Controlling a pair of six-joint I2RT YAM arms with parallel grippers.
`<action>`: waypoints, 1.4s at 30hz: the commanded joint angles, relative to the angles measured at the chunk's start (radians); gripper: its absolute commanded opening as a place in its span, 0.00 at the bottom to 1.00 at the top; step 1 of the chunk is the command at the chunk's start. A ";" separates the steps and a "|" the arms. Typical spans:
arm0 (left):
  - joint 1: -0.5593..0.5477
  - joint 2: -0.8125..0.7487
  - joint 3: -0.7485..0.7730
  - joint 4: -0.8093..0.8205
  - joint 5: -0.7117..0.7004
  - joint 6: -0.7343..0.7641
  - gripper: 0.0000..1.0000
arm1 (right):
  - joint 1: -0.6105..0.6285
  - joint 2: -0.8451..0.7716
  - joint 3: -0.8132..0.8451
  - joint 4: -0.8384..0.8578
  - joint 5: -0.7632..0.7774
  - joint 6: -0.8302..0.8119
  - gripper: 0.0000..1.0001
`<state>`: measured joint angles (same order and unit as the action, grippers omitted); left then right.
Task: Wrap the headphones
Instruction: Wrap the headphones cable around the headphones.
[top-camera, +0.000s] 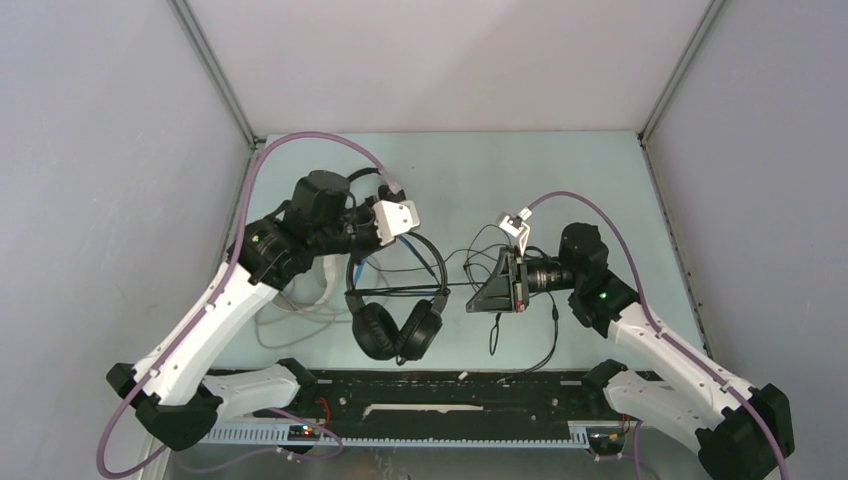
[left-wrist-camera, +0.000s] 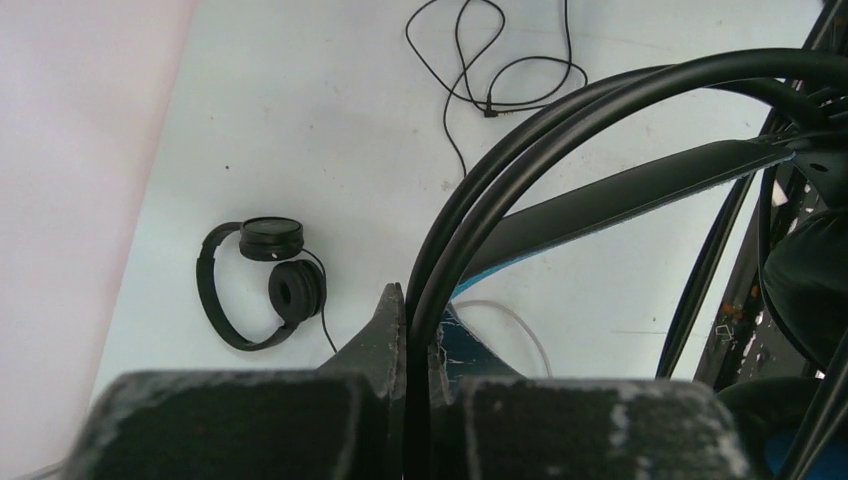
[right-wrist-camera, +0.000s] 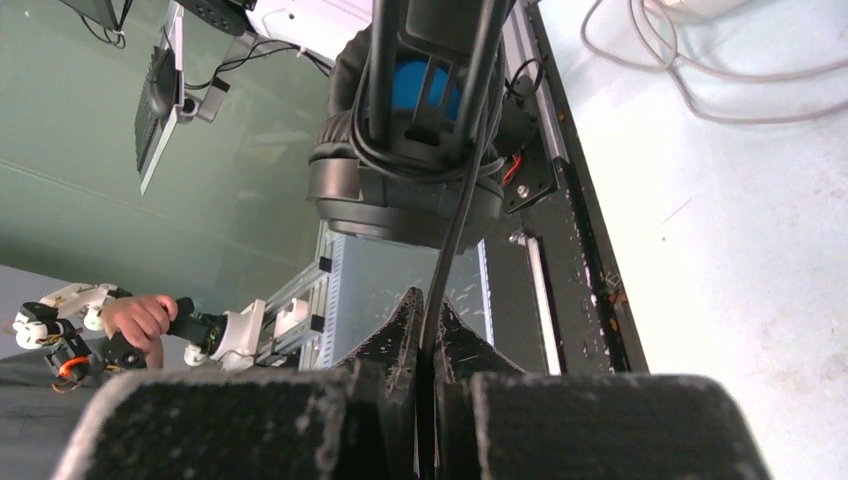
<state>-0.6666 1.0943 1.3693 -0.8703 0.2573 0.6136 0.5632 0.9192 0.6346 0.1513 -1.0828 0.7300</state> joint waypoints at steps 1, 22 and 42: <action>0.011 0.013 0.037 -0.077 -0.108 0.092 0.00 | -0.014 -0.041 0.050 -0.036 -0.056 -0.009 0.05; 0.007 -0.090 -0.134 0.281 -0.462 -0.157 0.00 | 0.063 0.136 0.208 0.423 0.032 0.448 0.13; 0.007 -0.118 -0.150 0.419 -0.931 -0.789 0.00 | 0.253 0.397 0.560 0.089 0.293 0.226 0.24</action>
<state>-0.6674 1.0180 1.2495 -0.5854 -0.5247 0.0429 0.7918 1.3018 1.1160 0.2714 -0.8421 1.0283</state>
